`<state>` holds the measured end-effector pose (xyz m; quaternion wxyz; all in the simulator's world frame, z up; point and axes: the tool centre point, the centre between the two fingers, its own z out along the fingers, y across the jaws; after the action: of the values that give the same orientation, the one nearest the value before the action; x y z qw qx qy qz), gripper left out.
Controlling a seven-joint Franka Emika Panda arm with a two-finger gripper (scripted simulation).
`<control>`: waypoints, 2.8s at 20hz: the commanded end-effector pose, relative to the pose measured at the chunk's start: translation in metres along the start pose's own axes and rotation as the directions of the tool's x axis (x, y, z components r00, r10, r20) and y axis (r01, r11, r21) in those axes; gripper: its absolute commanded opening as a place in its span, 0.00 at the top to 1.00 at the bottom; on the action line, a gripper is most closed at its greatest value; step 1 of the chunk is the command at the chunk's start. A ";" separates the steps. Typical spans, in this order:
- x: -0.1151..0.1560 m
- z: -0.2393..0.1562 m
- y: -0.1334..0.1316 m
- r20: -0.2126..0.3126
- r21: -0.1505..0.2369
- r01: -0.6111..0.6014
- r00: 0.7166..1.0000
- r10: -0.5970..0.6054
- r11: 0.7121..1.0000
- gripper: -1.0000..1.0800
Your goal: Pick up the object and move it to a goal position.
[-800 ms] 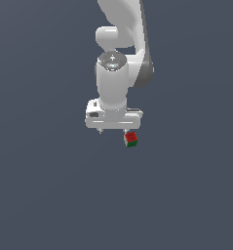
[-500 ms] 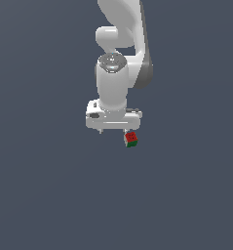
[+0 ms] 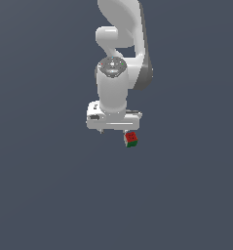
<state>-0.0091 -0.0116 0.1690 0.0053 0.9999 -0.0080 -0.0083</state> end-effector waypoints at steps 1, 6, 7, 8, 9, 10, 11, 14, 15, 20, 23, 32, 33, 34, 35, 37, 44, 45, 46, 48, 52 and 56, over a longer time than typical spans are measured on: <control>-0.001 0.002 -0.002 0.000 0.000 0.006 1.000 -0.006 1.000 0.04; -0.006 0.016 -0.016 -0.002 0.000 0.044 0.999 -0.044 0.999 0.04; -0.007 0.020 -0.020 -0.003 0.000 0.056 0.998 -0.056 0.998 0.04; -0.009 0.024 -0.024 -0.004 0.000 0.068 0.998 -0.068 0.998 0.04; -0.011 0.029 -0.029 -0.005 0.000 0.082 0.997 -0.082 0.997 0.04; -0.014 0.034 -0.034 -0.006 0.000 0.097 0.995 -0.097 0.995 0.04; -0.017 0.039 -0.040 -0.007 0.000 0.113 0.994 -0.113 0.994 0.04; -0.026 0.056 -0.058 -0.011 0.002 0.165 0.986 -0.165 0.986 0.04; -0.029 0.061 -0.063 -0.012 0.002 0.180 0.984 -0.180 0.984 0.04; -0.041 0.078 -0.082 -0.017 0.005 0.235 0.972 -0.235 0.972 0.04; -0.046 0.084 -0.087 -0.018 0.006 0.253 0.967 -0.253 0.968 0.04; -0.047 0.093 -0.089 -0.018 0.006 0.256 0.967 -0.256 0.967 0.04; -0.047 0.097 -0.089 -0.018 0.006 0.256 0.966 -0.256 0.967 0.04; -0.047 0.101 -0.089 -0.018 0.006 0.256 0.966 -0.256 0.967 0.04; -0.047 0.106 -0.089 -0.018 0.006 0.257 0.966 -0.257 0.966 0.04; -0.047 0.117 -0.089 -0.018 0.006 0.257 0.966 -0.257 0.966 0.04; -0.047 0.135 -0.090 -0.019 0.006 0.258 0.966 -0.258 0.966 0.04; -0.047 0.136 -0.090 -0.019 0.006 0.258 0.966 -0.258 0.966 0.04; -0.047 0.136 -0.090 -0.019 0.006 0.258 0.966 -0.258 0.966 1.00; -0.047 0.136 -0.090 -0.019 0.006 0.258 0.966 -0.258 0.966 1.00; -0.047 0.136 -0.090 -0.019 0.006 0.258 0.966 -0.258 0.966 1.00; -0.047 0.135 -0.090 -0.018 0.006 0.258 0.966 -0.258 0.966 1.00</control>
<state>-0.0570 0.0773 0.0339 0.0001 0.9925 0.1225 -0.0004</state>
